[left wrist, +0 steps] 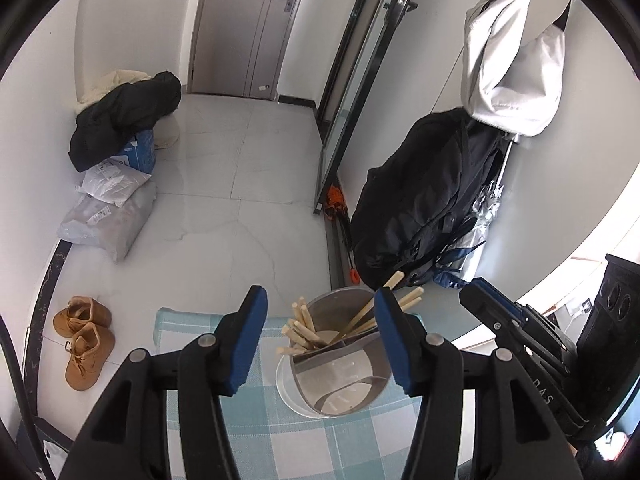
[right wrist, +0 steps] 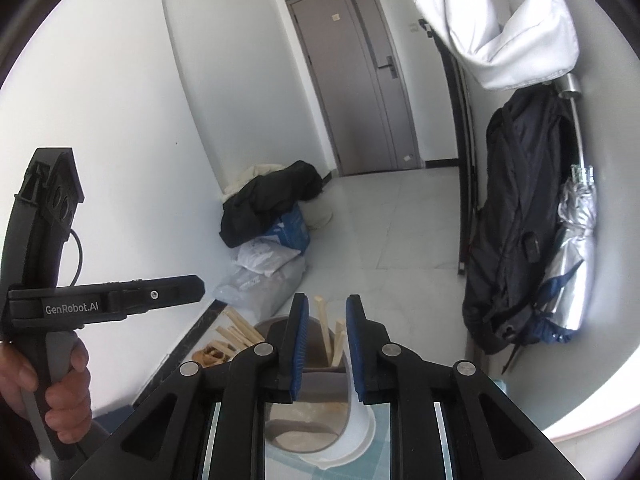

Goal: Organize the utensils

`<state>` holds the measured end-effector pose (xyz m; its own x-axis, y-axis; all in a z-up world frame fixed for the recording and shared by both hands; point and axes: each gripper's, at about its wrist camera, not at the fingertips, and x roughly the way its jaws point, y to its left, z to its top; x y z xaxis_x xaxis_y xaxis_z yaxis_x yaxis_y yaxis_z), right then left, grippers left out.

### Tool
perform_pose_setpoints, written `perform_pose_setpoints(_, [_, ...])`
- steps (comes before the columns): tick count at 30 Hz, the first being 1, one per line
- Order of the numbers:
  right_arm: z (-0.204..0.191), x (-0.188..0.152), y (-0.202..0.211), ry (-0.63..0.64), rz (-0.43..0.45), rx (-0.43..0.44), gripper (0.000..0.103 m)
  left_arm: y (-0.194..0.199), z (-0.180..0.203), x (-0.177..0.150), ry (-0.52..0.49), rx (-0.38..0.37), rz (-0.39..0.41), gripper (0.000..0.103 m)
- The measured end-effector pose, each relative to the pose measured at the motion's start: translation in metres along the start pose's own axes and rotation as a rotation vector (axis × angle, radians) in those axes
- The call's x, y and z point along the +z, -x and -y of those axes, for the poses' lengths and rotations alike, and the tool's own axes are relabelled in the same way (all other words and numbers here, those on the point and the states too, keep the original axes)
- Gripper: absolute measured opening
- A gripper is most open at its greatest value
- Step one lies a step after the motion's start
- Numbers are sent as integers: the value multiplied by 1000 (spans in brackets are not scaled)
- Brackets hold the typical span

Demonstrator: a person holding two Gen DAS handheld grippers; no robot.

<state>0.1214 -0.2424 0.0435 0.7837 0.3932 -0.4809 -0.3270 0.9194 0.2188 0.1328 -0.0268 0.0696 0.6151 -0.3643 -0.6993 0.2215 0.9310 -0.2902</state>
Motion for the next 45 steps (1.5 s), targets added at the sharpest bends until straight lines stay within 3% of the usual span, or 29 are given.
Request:
perform_pose_setpoints(5, [-12,3,34,6,61,-7,39,35,10,-5,3,22,80,65])
perform_pose_setpoints(10, [-27,3,70,17,126,5,48,68,22,-11,-22,56,166,73])
perform_pose_setpoints(12, [-34,0,86,28,156,-4,61,80,24,-14,-26,75,199,82])
perform_pose_setpoints(17, [-50,-9,119,47,219,-35,79,109,33,-29,-84,93,262,87])
perform_pose_setpoints(21, [-61,-21,139,71,257,-51,87,125,35,-45,-101,121,312,90])
perform_pose_setpoints(26, [-70,-38,154,85,293,-76,97,140,29,-65,-69,154,397,101])
perform_pose_setpoints(31, [-75,-55,164,106,321,-107,102,147,23,-82,-67,191,453,102])
perform_pose_setpoints(45, [-72,-104,159,133,337,-155,103,124,16,-127,-98,233,452,102])
